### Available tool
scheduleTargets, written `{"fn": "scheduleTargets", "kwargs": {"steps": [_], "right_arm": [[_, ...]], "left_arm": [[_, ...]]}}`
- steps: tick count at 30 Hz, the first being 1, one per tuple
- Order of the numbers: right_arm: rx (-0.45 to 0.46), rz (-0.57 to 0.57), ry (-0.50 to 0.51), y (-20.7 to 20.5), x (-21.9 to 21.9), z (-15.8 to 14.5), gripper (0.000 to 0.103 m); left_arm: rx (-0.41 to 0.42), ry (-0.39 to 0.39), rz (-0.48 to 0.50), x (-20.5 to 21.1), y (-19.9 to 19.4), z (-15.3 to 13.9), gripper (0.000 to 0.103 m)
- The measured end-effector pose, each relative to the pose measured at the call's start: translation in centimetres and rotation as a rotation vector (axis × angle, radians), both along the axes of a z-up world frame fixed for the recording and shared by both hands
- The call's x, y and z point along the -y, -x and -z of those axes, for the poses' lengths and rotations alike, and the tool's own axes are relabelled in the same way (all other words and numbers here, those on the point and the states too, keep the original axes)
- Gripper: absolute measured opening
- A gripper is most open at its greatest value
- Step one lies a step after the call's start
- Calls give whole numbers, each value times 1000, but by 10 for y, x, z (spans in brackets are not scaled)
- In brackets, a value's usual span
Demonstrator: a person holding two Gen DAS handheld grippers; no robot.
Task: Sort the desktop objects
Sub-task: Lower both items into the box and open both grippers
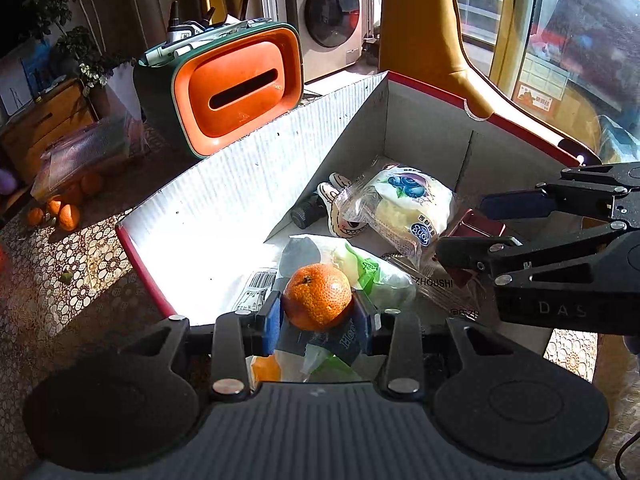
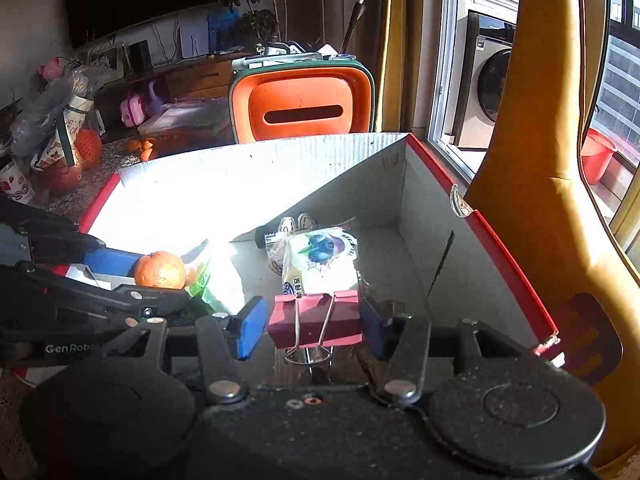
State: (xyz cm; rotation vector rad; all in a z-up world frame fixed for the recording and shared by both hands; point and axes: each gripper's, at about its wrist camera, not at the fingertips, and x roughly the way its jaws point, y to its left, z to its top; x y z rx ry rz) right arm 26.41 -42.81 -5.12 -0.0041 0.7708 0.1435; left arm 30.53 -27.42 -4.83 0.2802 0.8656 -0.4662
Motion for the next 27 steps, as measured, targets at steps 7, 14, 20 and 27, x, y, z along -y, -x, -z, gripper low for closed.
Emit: {"fn": "scheduleTargets", "kwargs": {"steps": [7, 14, 20, 27], "right_arm": [[12, -6, 4, 8, -2, -10, 57], [32, -12, 6, 23, -5, -25, 60], [66, -36, -7, 41, -10, -41, 63], [113, -64, -26, 65, -19, -62, 68]], "left_arm": [[29, 15, 1, -5, 11, -11, 51], [67, 46, -14, -16, 28, -28, 60], [115, 74, -23, -27, 48, -46, 63], [157, 109, -32, -45, 75, -63, 69]]}}
